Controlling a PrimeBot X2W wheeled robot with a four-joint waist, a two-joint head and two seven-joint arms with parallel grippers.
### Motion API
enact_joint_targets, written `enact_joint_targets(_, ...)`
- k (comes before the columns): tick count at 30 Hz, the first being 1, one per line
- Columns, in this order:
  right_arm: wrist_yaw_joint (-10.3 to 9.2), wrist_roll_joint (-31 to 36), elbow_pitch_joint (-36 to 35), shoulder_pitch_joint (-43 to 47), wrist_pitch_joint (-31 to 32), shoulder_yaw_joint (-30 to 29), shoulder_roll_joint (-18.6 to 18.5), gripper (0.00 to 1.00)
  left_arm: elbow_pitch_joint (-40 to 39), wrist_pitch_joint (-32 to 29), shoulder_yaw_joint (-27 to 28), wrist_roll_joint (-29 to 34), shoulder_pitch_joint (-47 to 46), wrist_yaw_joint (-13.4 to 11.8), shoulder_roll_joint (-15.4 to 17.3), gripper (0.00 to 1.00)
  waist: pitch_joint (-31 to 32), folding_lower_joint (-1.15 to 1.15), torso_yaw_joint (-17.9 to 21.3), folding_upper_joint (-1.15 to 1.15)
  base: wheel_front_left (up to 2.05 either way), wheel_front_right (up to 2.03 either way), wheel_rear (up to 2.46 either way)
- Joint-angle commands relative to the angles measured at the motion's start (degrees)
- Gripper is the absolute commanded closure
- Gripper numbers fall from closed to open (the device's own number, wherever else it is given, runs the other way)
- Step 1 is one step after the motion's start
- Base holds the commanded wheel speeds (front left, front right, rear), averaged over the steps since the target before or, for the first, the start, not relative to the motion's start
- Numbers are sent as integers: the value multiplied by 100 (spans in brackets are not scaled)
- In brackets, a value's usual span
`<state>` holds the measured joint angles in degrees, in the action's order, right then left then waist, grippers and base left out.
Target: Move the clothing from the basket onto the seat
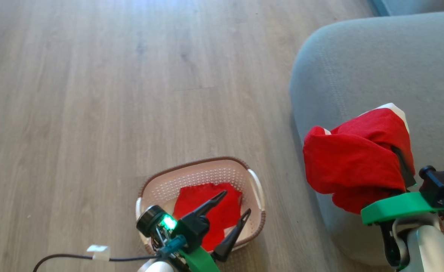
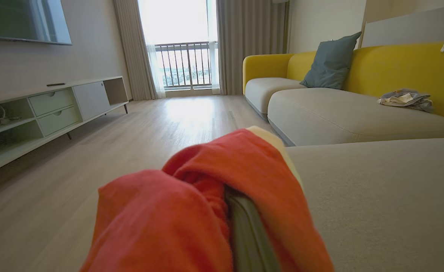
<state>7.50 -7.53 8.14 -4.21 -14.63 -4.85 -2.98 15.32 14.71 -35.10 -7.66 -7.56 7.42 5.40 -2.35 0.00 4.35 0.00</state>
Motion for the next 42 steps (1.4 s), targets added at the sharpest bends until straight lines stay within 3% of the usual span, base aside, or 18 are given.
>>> enact_joint_targets(1, -1, 28, -246, -241, -37, 135, 10, 100, -217, 29, 268, -16, -238, 6, -5, 0, -45, 0, 235, 0, 0, 0, 0)
enact_joint_targets(26, -1, -340, -524, -271, -37, 252, 10, 100, -496, 29, 492, 152, -601, 7, 198, 0, -620, 0, 2587, 0, 0, 0, 0)
enact_joint_targets(42, -1, -687, -868, -51, -37, -407, 11, 100, -310, 29, 37, -31, -1051, 7, 207, 0, -813, 0, 2680, 0, 0, 0, 0)
